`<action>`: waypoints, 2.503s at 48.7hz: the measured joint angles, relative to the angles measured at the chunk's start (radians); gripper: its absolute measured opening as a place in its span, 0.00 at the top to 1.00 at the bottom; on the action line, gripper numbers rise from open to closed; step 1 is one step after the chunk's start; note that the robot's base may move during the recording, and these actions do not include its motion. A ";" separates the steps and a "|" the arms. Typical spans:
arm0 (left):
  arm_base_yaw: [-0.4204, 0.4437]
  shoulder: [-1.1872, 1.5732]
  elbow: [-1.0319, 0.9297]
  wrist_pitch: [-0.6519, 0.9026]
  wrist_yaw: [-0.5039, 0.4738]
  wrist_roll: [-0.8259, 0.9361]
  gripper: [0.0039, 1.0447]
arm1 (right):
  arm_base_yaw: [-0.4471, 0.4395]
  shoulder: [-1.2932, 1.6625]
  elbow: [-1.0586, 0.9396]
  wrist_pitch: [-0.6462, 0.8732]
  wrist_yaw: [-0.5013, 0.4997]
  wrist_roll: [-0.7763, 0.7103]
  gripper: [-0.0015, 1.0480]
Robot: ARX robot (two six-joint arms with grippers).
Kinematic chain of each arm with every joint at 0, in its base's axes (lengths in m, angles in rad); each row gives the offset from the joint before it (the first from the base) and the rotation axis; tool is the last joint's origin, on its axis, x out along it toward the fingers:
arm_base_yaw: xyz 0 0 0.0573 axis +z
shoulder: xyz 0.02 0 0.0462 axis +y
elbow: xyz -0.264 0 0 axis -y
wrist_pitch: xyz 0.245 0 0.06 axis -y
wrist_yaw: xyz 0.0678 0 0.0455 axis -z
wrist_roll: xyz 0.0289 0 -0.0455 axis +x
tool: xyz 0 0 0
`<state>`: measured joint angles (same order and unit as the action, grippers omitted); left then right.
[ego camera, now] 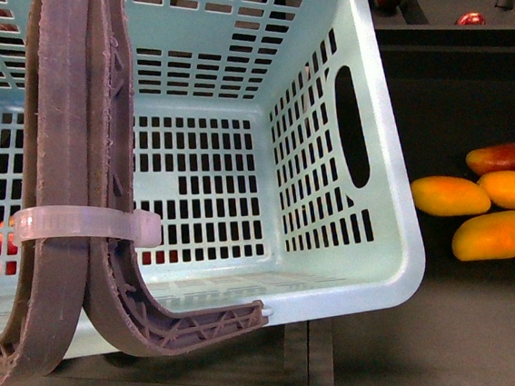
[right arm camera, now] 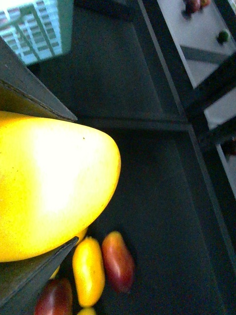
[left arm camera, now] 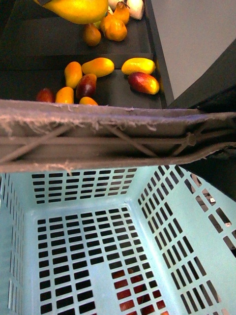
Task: Pick mango and avocado into basket
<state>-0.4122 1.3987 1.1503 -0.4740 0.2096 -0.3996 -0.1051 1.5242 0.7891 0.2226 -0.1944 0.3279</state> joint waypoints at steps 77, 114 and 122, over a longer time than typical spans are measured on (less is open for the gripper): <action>0.002 0.000 0.000 0.000 -0.004 0.000 0.91 | 0.606 0.007 0.100 0.045 0.320 0.101 0.07; 0.002 0.000 0.000 0.000 -0.001 0.002 0.91 | 0.302 -0.811 -0.641 0.225 0.537 0.011 0.07; 0.002 0.000 0.000 0.000 0.000 0.000 0.91 | 0.263 -0.819 -0.684 0.348 0.384 -0.117 0.20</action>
<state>-0.4103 1.3987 1.1503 -0.4744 0.2092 -0.3992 0.1577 0.7055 0.1047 0.5705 0.1898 0.2104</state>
